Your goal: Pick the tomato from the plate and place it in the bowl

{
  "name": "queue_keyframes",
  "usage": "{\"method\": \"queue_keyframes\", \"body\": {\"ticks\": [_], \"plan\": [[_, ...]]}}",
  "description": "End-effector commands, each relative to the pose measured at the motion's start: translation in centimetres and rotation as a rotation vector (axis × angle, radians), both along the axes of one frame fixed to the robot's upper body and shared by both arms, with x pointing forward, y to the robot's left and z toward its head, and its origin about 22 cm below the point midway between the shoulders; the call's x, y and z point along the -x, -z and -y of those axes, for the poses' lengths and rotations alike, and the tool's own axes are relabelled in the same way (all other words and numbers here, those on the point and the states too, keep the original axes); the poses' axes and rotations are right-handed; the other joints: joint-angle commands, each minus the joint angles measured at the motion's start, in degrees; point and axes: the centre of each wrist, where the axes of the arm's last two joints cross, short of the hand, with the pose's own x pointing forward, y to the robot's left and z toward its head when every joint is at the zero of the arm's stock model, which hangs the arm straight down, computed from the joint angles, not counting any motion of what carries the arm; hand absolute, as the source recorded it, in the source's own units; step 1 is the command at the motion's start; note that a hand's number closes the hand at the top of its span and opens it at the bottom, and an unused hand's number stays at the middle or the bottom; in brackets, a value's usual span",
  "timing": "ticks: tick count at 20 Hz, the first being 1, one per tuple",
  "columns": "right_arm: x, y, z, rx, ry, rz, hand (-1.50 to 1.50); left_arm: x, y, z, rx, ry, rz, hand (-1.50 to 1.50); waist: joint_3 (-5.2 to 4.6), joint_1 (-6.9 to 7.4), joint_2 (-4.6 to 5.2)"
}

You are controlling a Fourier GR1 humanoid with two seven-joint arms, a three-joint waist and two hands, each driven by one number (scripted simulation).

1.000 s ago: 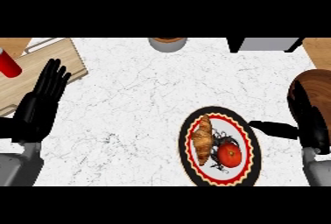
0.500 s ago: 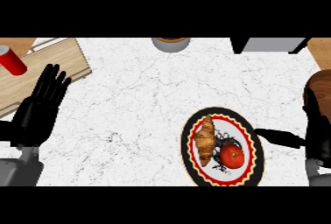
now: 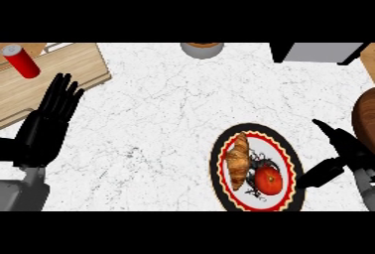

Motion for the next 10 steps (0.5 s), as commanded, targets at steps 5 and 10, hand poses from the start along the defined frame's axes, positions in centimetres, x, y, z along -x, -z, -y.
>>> {"method": "queue_keyframes", "body": {"ticks": [5,10], "plan": [[-3.9,-7.9,-4.3,-0.029,-0.129,-0.251,-1.50,0.5,-0.7,-0.3,0.016,-0.004,0.000,0.00,0.25,-0.96,-0.41],[-3.5,-7.5,-6.0,-0.053,-0.070,-0.266,-1.50,1.0,-0.6,-1.1,-0.007,-0.027,-0.015,0.00,0.29,-1.76,-0.45]]}}
